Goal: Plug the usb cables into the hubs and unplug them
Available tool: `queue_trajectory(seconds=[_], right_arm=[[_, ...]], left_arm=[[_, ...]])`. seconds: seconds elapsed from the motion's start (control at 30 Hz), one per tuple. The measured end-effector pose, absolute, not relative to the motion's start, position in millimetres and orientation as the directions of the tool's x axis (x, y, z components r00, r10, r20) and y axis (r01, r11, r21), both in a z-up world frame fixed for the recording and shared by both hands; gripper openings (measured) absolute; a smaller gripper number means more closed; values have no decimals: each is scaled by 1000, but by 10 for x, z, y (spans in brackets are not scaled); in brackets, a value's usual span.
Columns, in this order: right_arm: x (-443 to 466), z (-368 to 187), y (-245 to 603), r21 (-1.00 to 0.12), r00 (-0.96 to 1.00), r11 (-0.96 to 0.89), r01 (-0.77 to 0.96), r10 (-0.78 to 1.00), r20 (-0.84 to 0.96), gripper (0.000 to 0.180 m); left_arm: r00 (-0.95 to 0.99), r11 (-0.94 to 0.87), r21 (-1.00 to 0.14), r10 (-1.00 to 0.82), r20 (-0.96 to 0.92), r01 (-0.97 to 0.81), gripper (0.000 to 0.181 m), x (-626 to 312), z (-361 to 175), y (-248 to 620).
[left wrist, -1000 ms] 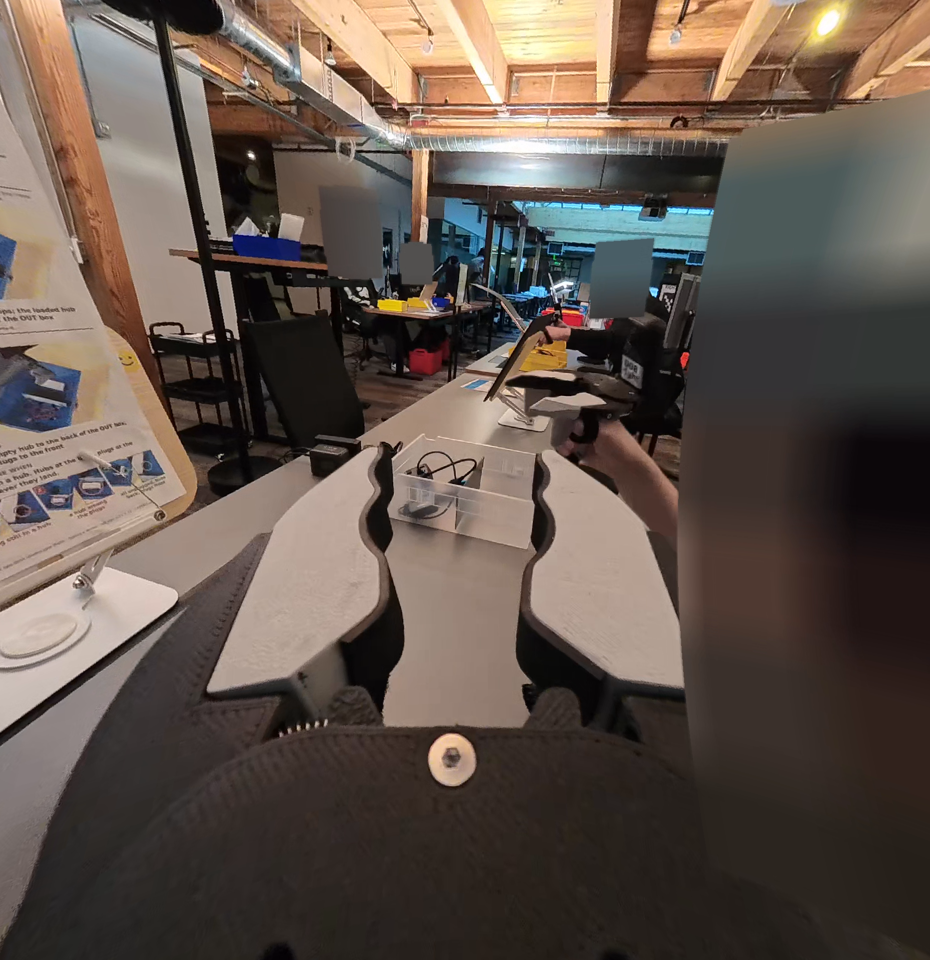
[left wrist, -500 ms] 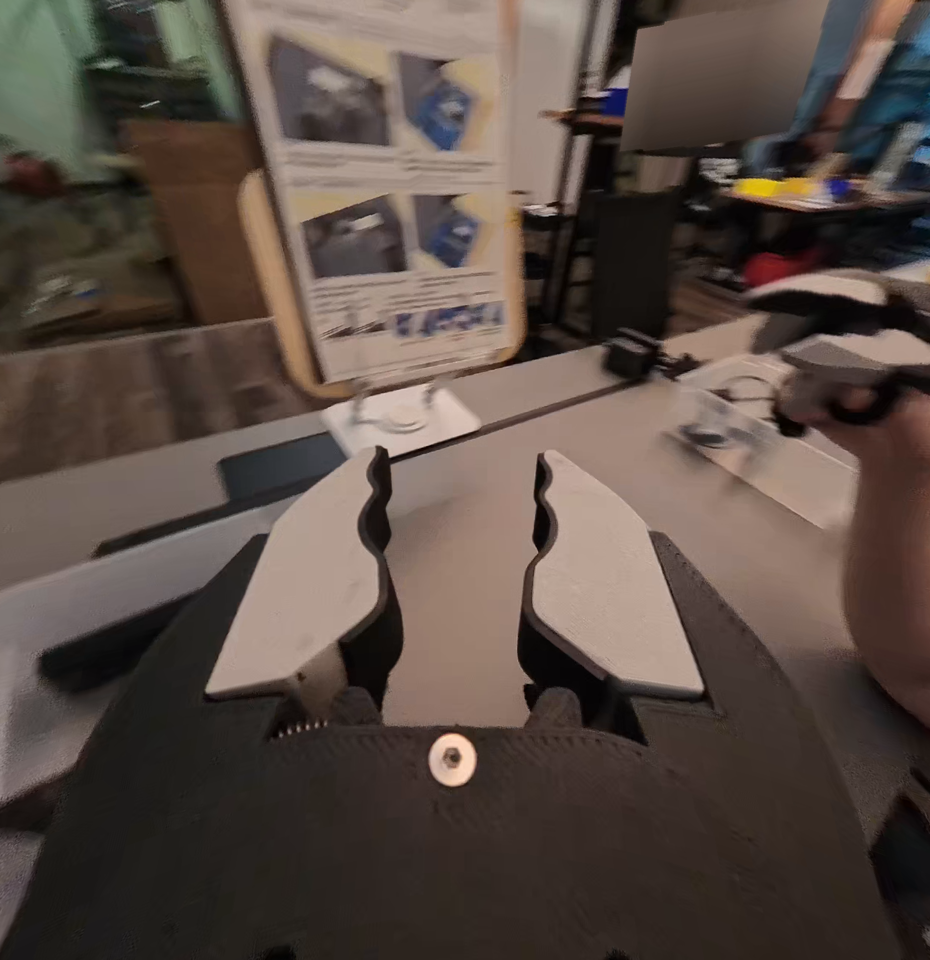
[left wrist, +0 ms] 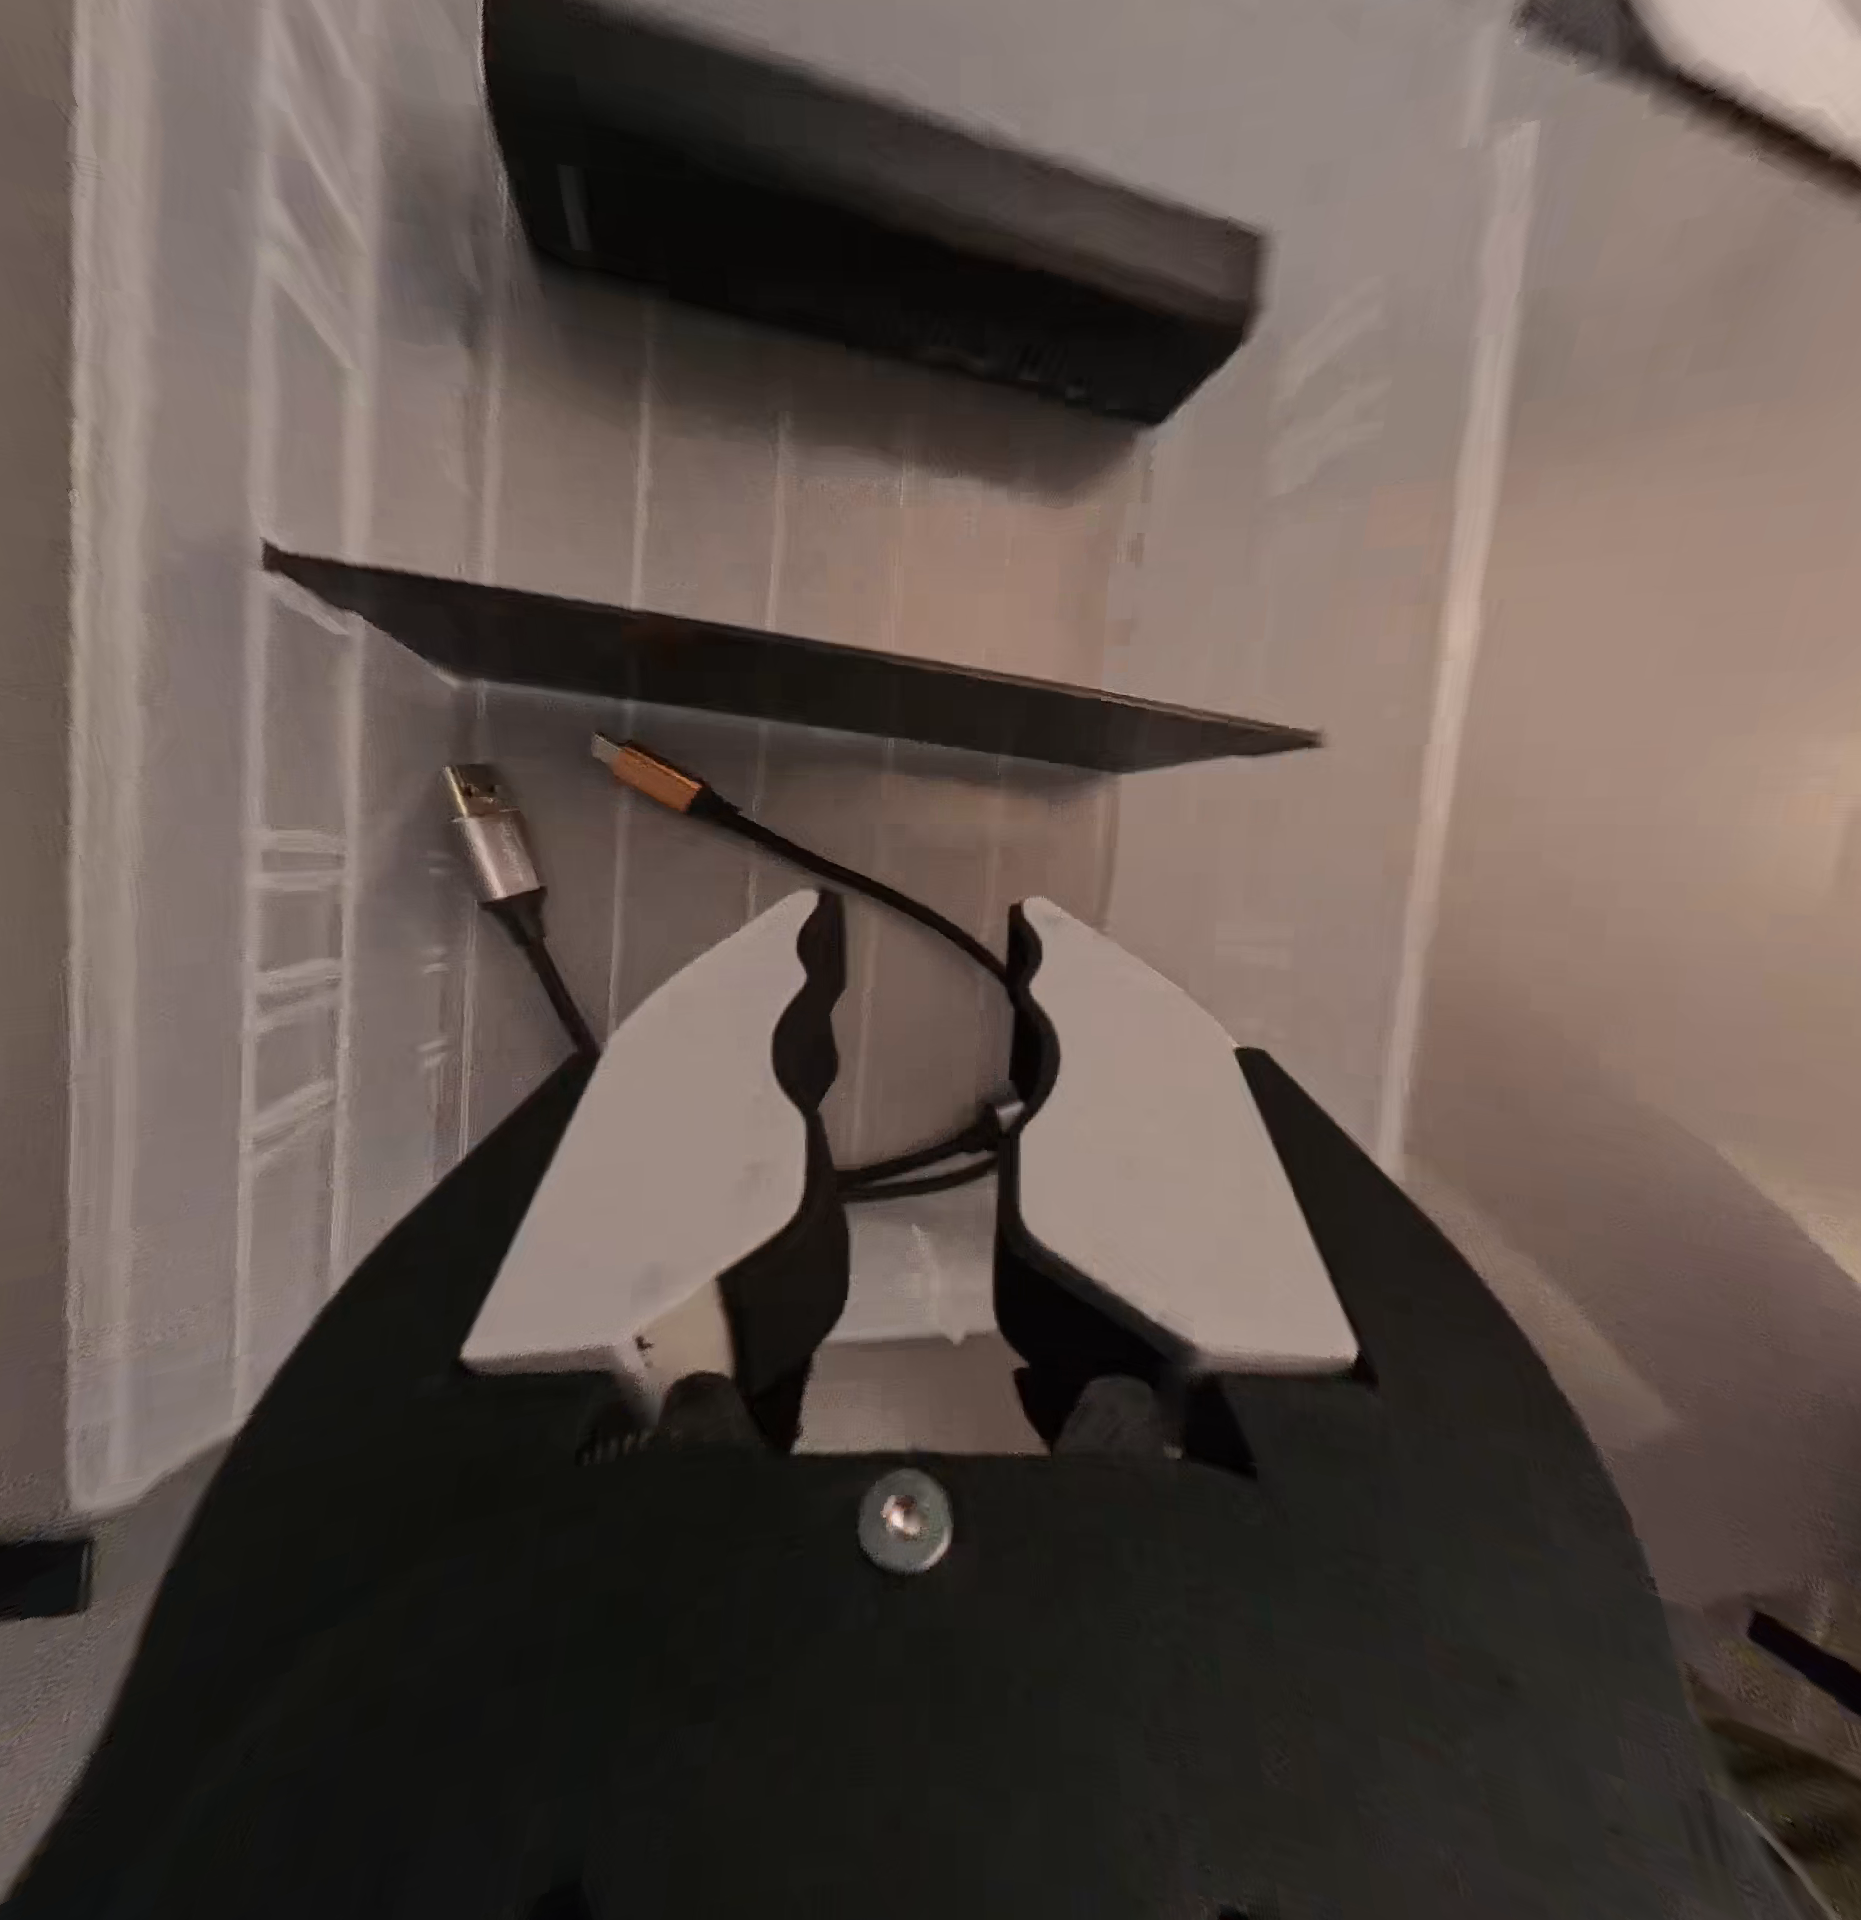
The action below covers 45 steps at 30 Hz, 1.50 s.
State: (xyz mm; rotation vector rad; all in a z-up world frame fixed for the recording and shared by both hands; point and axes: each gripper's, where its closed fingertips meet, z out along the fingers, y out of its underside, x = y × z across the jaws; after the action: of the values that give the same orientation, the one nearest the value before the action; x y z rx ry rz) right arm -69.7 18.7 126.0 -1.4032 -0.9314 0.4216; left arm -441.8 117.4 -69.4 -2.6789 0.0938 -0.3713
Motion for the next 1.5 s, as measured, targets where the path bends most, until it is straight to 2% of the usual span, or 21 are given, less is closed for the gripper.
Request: queue_trajectory(seconds=[0.03, 0.2, 0.3, 0.43, 0.63, 0.73, 0.77, 0.93, 1.0, 1.17, 1.27, 1.37, 1.5], right_arm=[[-703, 1283, 154, -954, 588, 174, 242, 756, 287, 40], [-590, 1322, 142, -953, 627, 183, 243, 720, 298, 40], [-546, 1334, 122, -953, 636, 184, 240, 712, 298, 40], [-493, 1344, 102, -952, 645, 184, 243, 702, 300, 40], [-382, 1383, 80, -945, 659, 203, 258, 678, 325, 40], [-341, 1395, 76, -947, 664, 201, 250, 677, 319, 40], [-324, 1398, 80, -946, 667, 202, 252, 673, 321, 40], [-281, 1418, 73, -950, 672, 202, 240, 671, 313, 40], [-277, 1418, 70, -949, 672, 203, 242, 671, 315, 40], [-299, 1400, 67, -945, 666, 204, 256, 671, 325, 40], [-308, 1385, 67, -941, 664, 204, 270, 668, 335, 40], [-317, 1373, 59, -935, 659, 209, 286, 666, 350, 40], [-322, 1369, 57, -930, 654, 216, 296, 664, 362, 40]], left_arm=[[971, -921, -388, -101, 216, -9, 34, -4464, -836, 1217], [977, -944, -320, -140, 162, -82, 29, -4438, -1174, 1325], [990, -976, -205, -94, 107, -71, 55, -4522, -1310, 1206], [989, -988, -132, -98, 109, -83, 57, -4513, -1460, 1154], [992, -988, -128, -100, 71, -90, 45, -4544, -1481, 1188], [987, -986, -127, -119, 112, -105, 31, -4472, -1479, 1181], [981, -986, -128, -123, 150, -104, 19, -4421, -1479, 1175], [973, -990, -109, -108, 202, -87, 10, -4407, -1477, 1112], [977, -992, -83, -110, 180, -96, 0, -4452, -1494, 1067], [969, -989, -81, -138, 207, -123, 0, -4382, -1477, 1046], [975, -992, -112, -79, 209, -56, 0, -4393, -1439, 1115], [972, -995, -98, -1, 234, 22, 26, -4419, -1456, 1129], [967, -993, -111, 12, 253, 41, 31, -4385, -1451, 1173]])
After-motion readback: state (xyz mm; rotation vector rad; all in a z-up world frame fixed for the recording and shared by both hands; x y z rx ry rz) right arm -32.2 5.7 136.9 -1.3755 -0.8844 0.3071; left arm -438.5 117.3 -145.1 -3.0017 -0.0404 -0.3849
